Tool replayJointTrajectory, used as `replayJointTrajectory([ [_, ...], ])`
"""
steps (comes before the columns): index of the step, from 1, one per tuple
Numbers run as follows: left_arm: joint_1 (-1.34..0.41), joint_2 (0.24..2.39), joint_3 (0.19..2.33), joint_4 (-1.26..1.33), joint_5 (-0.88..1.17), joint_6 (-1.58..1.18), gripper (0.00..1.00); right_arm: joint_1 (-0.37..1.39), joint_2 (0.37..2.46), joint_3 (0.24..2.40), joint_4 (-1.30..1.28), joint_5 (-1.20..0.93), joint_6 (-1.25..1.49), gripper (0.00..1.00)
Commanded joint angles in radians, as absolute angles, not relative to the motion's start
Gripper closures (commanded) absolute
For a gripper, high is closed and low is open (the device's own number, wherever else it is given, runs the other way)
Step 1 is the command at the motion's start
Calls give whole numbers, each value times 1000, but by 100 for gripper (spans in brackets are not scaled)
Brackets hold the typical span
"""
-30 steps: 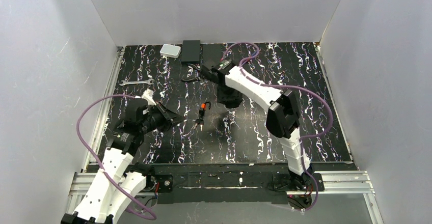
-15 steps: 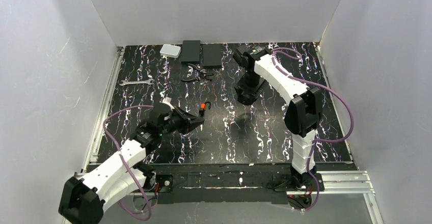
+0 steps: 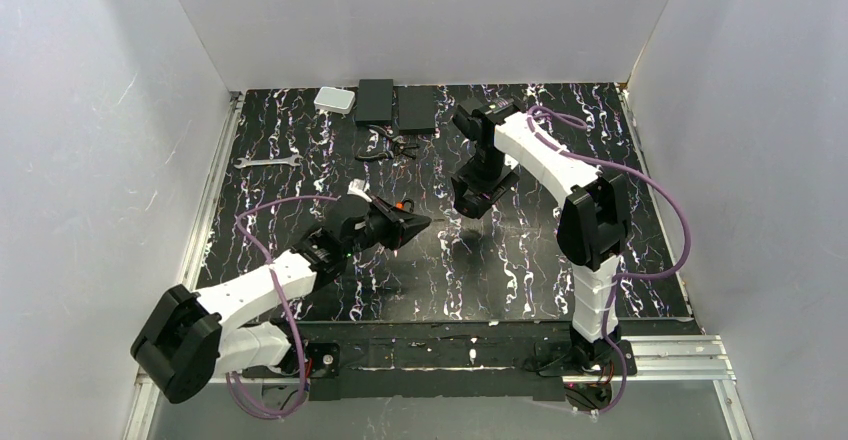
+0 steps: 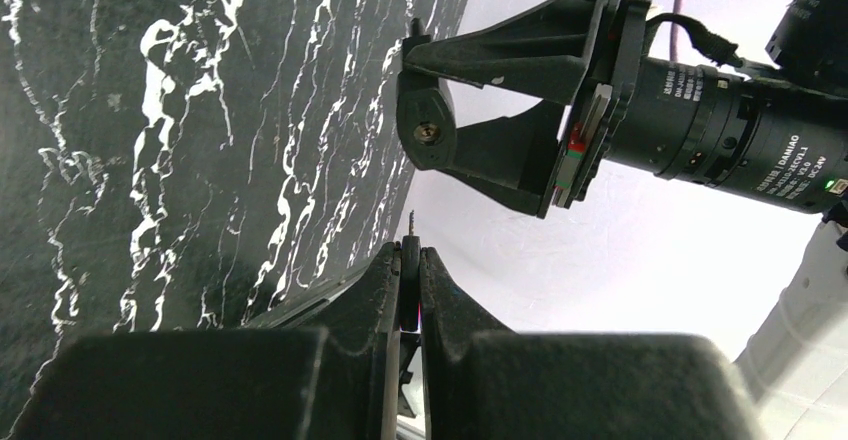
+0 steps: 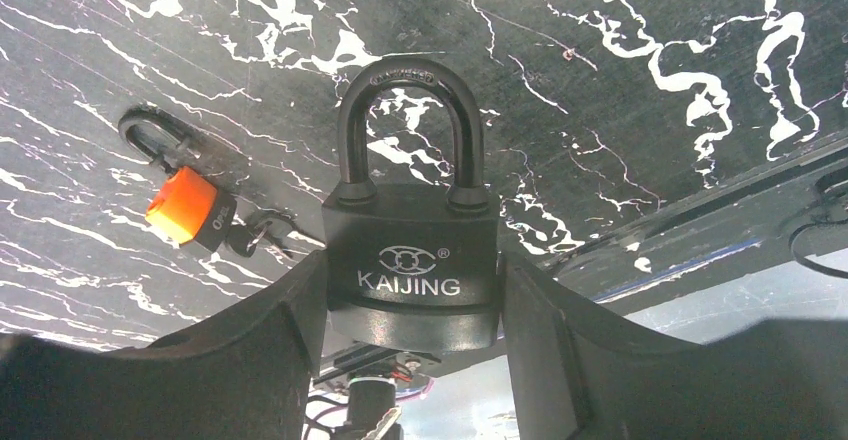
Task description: Unlock with the key
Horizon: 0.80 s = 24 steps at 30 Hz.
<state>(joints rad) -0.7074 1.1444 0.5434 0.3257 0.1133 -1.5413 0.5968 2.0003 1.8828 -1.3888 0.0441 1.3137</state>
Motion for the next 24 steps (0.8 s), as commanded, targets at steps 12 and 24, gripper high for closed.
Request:
replayJointTrajectory([
  [12, -718, 1198, 588, 498, 25, -1548, 100, 595, 1967, 1918, -1423, -28, 1471, 99],
  [24, -718, 1282, 602, 547, 46, -1544, 100, 594, 2016, 1965, -1414, -46, 1479, 99],
])
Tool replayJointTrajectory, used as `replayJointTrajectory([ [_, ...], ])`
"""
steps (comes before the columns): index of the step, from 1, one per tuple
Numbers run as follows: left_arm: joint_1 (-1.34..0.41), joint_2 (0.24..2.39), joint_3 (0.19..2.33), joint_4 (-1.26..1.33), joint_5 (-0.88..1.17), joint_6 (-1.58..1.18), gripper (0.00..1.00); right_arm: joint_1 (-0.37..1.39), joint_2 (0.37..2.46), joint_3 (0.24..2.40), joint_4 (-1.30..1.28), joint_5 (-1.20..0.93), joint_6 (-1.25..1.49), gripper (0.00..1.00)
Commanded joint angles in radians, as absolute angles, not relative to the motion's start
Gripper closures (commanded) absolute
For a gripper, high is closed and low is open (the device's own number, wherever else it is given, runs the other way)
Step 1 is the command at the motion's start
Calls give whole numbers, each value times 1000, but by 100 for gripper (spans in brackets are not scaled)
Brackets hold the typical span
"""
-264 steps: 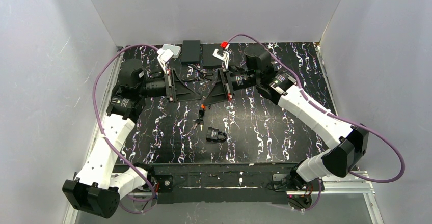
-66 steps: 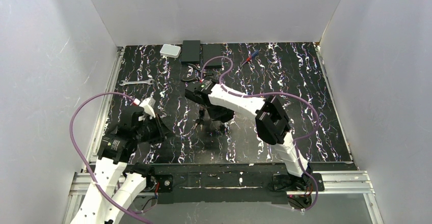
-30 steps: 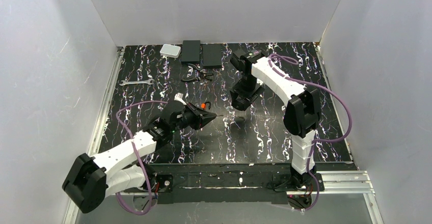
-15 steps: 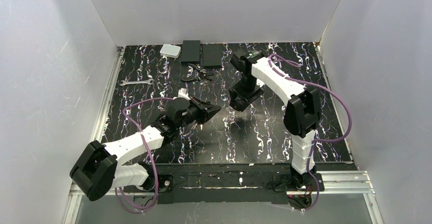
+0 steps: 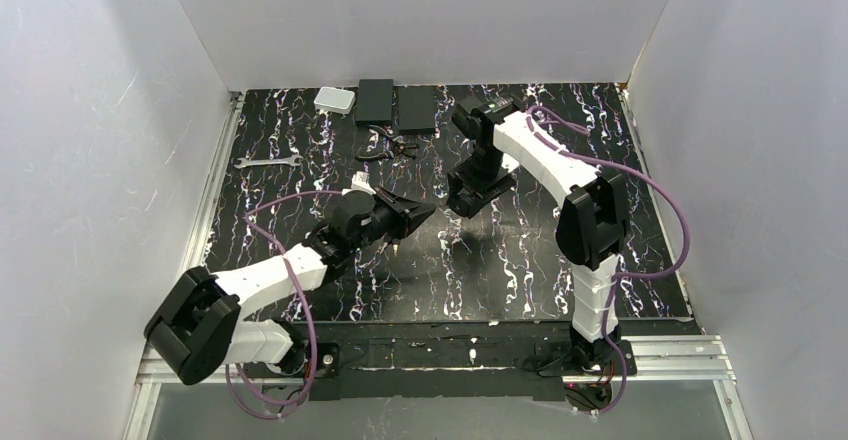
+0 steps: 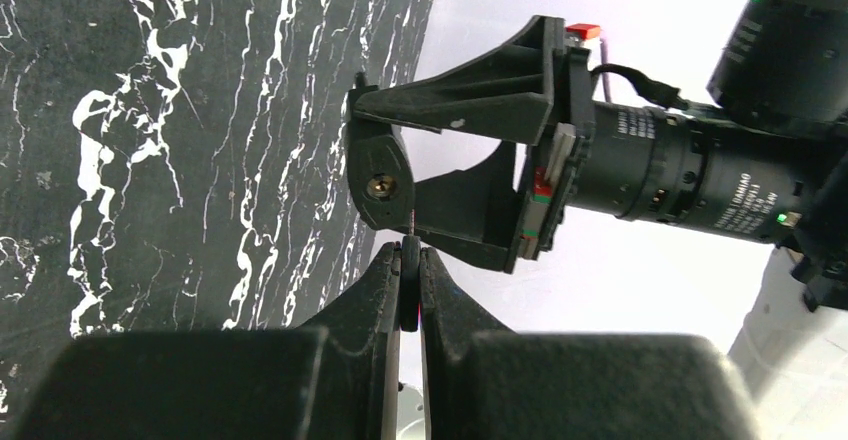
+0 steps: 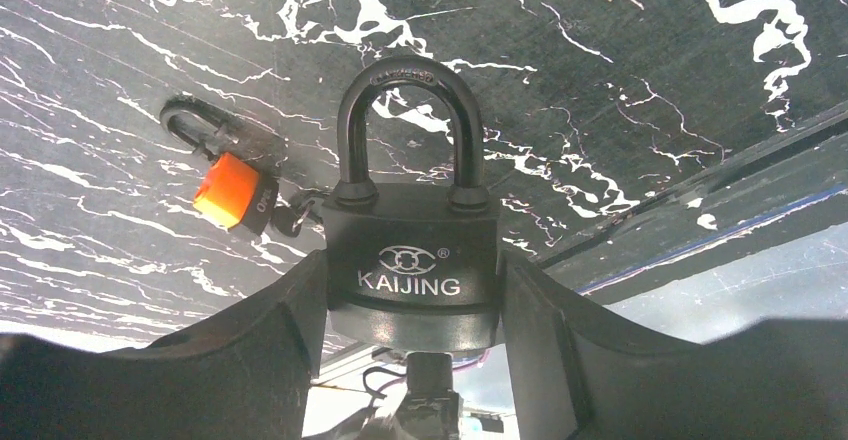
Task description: Unlock with the key
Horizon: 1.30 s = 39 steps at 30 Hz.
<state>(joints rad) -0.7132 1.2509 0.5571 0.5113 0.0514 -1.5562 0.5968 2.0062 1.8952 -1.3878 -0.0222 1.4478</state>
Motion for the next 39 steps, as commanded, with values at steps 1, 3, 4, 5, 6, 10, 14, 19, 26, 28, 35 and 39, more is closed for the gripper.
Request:
replayJointTrajectory([
  [1, -719, 1289, 604, 549, 48, -1540, 100, 594, 2018, 1969, -1413, -44, 1479, 99],
  [3, -719, 1304, 608, 552, 50, -1527, 100, 593, 2026, 1980, -1413, -41, 1478, 99],
  [4, -719, 1310, 609, 553, 51, -1522, 100, 592, 2030, 1983, -1413, -41, 1477, 99],
  [5, -720, 1314, 609, 553, 52, -1520, 100, 591, 2032, 1985, -1413, -42, 1476, 99],
  [6, -721, 1319, 608, 553, 51, -1519, 100, 590, 2036, 1986, -1412, -44, 1475, 99],
  [10, -723, 1333, 610, 558, 42, -1510, 100, 589, 2051, 1995, -1411, -52, 1469, 99],
  [14, -723, 1347, 626, 561, 40, -1491, 100, 586, 2061, 2005, -1408, -53, 1462, 99],
  [19, -724, 1359, 620, 563, 35, -1497, 100, 584, 2068, 2005, -1403, -64, 1456, 99],
  [26, -723, 1371, 621, 565, 43, -1495, 100, 579, 2066, 2000, -1399, -63, 1453, 99],
  [28, -724, 1376, 622, 565, 44, -1496, 100, 578, 2065, 1999, -1398, -64, 1451, 99],
  [35, -723, 1408, 637, 566, 54, -1490, 100, 577, 2066, 2011, -1394, -61, 1446, 99],
  [39, -724, 1413, 635, 566, 48, -1487, 100, 578, 2068, 2003, -1390, -73, 1444, 99],
])
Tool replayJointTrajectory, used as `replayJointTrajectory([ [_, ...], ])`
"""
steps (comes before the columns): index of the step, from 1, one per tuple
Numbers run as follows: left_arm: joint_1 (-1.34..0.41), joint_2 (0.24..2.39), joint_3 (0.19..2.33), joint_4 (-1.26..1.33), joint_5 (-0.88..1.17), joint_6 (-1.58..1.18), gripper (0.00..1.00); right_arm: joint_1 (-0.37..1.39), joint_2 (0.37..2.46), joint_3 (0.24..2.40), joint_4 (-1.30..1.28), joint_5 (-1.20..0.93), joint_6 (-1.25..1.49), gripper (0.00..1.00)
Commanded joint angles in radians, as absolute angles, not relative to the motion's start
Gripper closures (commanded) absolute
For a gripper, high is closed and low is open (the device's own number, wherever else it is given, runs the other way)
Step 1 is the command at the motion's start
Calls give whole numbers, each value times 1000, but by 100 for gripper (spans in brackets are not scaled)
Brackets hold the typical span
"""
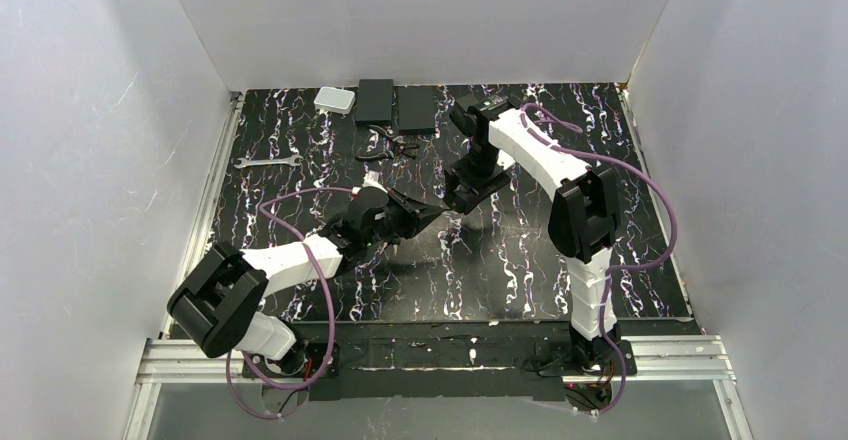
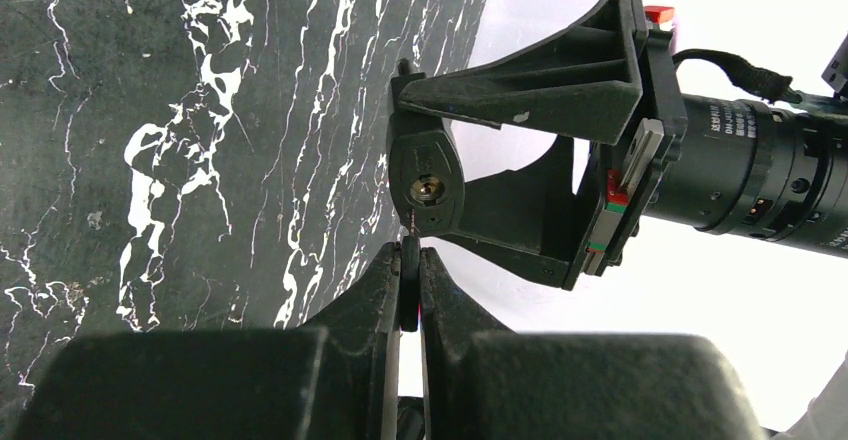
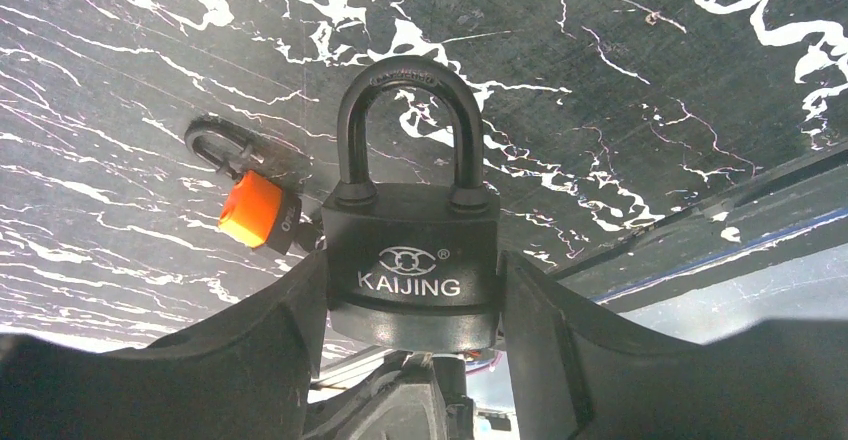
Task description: Unlock with the key
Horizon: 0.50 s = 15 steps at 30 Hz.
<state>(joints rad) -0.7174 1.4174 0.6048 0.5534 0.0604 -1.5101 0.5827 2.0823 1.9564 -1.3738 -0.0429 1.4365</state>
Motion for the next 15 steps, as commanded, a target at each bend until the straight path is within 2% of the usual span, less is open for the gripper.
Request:
replayJointTrajectory([
  [1, -724, 1414, 635, 566, 48, -1486, 100, 578, 2068, 2000, -1390, -77, 1442, 99],
  [15, -724, 1345, 625, 566, -14, -1430, 100, 578, 2065, 1981, -1387, -70, 1426, 99],
])
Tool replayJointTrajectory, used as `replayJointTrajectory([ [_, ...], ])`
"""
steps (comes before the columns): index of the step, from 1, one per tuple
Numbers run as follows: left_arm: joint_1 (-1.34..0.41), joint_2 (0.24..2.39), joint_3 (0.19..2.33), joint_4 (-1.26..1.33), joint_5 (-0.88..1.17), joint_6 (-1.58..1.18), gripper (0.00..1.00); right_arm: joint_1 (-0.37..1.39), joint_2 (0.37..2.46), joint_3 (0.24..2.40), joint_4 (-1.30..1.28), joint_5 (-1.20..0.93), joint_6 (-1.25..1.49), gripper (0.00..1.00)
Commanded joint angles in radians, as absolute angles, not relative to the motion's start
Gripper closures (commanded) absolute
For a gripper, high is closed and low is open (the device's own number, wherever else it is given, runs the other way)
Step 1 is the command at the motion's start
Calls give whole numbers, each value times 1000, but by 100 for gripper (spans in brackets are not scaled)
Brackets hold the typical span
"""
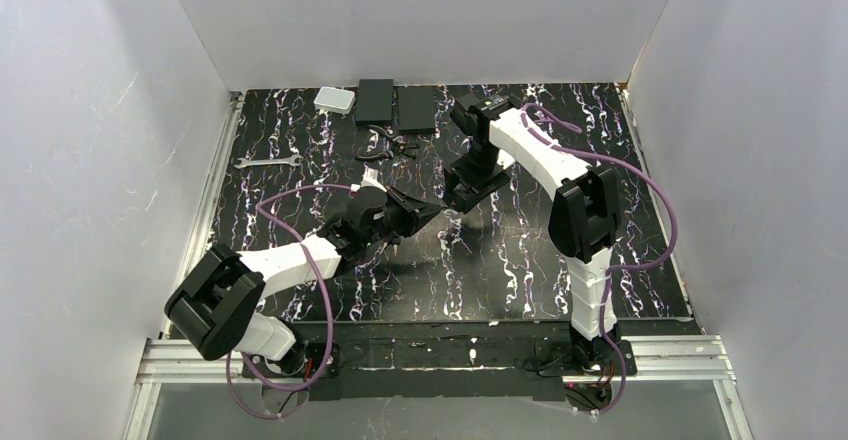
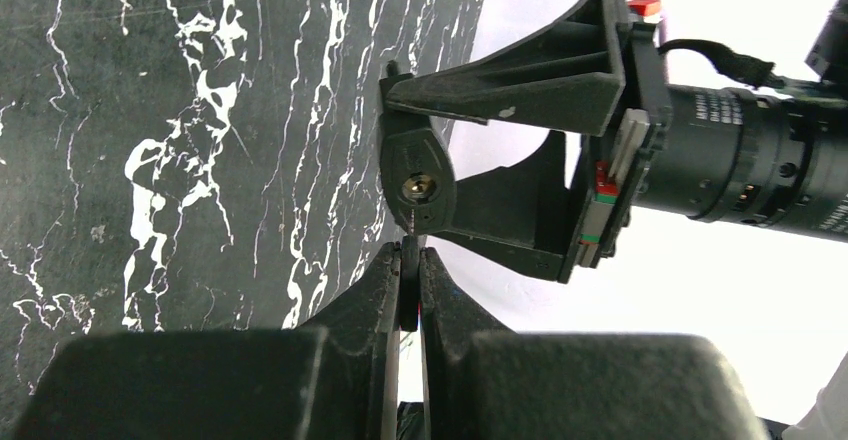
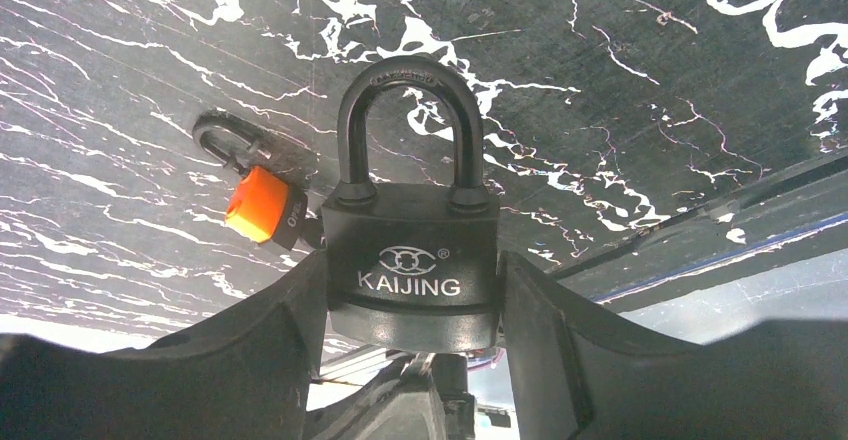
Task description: Unlock with the key
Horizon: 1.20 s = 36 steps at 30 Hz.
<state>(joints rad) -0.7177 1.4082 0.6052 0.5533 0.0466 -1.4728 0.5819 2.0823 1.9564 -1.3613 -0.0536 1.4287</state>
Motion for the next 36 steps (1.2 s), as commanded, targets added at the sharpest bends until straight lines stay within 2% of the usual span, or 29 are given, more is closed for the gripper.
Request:
replayJointTrajectory([
  [1, -724, 1340, 620, 566, -22, -1430, 100, 578, 2065, 1982, -1387, -70, 1425, 99],
  [36, -725, 1430, 670, 566, 36, -1437, 100, 578, 2064, 2005, -1375, -91, 1433, 99],
])
